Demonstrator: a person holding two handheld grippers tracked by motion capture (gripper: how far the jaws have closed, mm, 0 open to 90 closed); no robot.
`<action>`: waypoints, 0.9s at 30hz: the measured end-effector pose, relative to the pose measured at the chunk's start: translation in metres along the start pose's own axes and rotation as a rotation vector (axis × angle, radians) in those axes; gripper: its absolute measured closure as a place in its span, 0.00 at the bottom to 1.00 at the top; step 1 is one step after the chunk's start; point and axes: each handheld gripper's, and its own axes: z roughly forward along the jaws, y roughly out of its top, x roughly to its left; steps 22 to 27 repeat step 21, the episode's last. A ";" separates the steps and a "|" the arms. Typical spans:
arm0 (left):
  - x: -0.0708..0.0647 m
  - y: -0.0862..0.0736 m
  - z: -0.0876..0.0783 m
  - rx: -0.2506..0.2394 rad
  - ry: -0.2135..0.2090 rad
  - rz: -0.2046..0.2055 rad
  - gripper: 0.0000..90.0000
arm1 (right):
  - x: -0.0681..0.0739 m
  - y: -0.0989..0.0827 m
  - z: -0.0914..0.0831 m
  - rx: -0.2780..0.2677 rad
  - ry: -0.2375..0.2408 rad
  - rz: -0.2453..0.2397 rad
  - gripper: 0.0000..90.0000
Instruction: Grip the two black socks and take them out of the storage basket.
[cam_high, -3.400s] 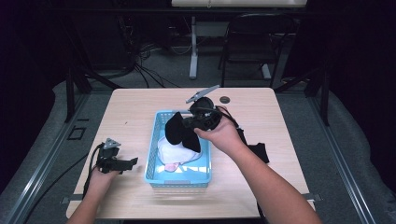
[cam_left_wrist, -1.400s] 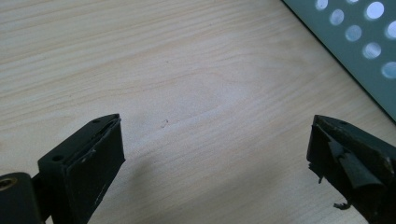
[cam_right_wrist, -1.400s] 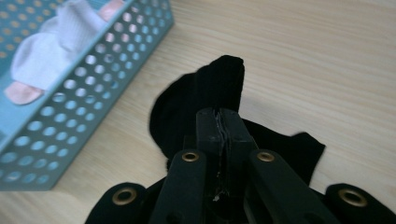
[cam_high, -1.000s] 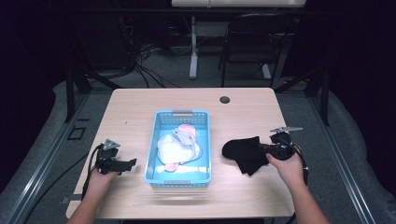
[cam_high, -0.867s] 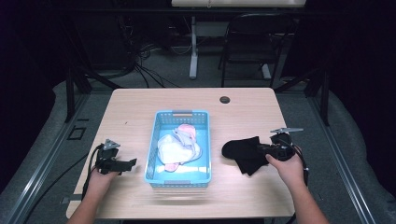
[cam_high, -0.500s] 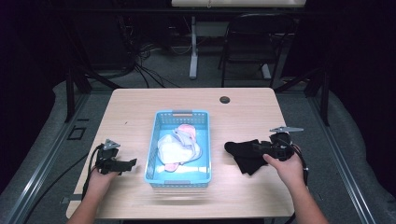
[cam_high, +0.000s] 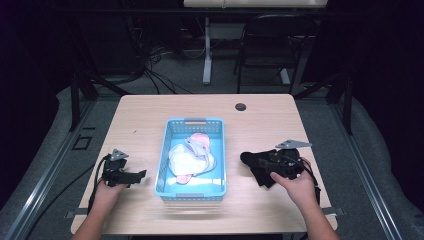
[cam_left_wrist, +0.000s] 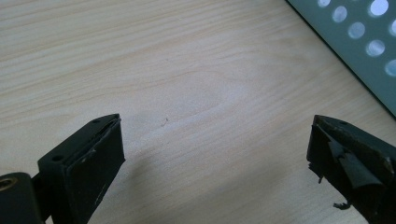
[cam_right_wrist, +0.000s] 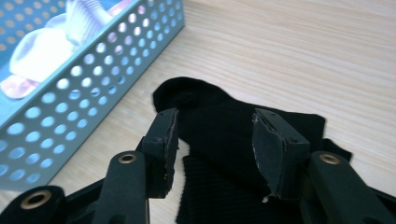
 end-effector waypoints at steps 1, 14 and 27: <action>0.000 0.000 0.000 -0.001 0.000 0.002 0.05 | 0.002 -0.002 0.000 0.001 0.002 -0.008 0.57; 0.000 0.001 0.000 -0.008 0.000 0.004 0.05 | 0.012 -0.023 0.005 -0.037 0.025 -0.004 0.56; 0.000 0.001 0.000 -0.007 -0.001 -0.001 0.05 | -0.014 -0.029 0.000 -0.132 -0.042 0.066 0.51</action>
